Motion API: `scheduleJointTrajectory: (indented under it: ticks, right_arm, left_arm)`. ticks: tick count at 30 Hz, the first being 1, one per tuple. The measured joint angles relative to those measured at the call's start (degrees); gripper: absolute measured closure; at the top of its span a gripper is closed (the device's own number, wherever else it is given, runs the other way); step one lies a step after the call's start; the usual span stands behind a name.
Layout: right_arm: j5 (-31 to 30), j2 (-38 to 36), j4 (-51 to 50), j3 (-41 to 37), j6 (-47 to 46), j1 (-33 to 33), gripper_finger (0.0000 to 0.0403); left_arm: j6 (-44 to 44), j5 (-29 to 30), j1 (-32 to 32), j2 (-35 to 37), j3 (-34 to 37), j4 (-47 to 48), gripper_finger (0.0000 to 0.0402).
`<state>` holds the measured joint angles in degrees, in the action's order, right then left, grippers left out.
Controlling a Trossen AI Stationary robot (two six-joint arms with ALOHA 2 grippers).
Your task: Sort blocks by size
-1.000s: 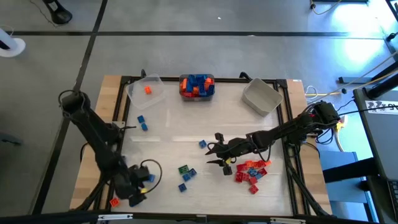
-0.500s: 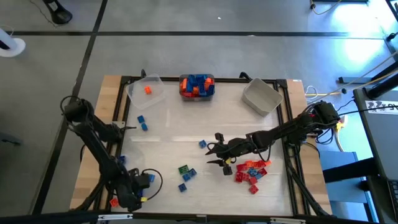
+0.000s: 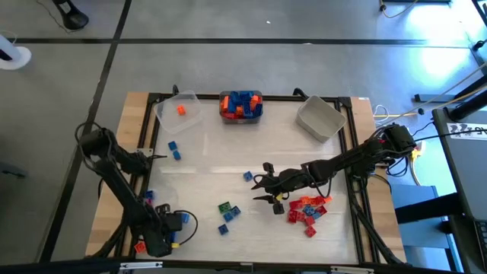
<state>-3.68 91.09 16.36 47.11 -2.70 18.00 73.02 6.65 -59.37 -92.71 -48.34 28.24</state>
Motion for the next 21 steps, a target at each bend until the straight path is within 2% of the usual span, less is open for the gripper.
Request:
scheduleJointTrajectory:
  ticks: [14, 17, 21]
  right_arm:
    - [0.0, 0.0, 0.02, 0.0, 0.02, 0.0, 0.0237]
    - [0.01, 0.0, 0.02, 0.0, 0.02, 0.0, 0.0237]
    - [0.01, 0.0, 0.02, 0.0, 0.02, 0.0, 0.0237]
  left_arm:
    - [-0.04, -0.74, 0.0, -1.48, -0.15, 1.9, 0.014]
    - [-1.29, -0.81, 0.02, -1.53, -0.13, 2.36, 0.0161]
    - [-2.95, -0.83, 0.31, -1.53, -0.05, 3.07, 0.0212]
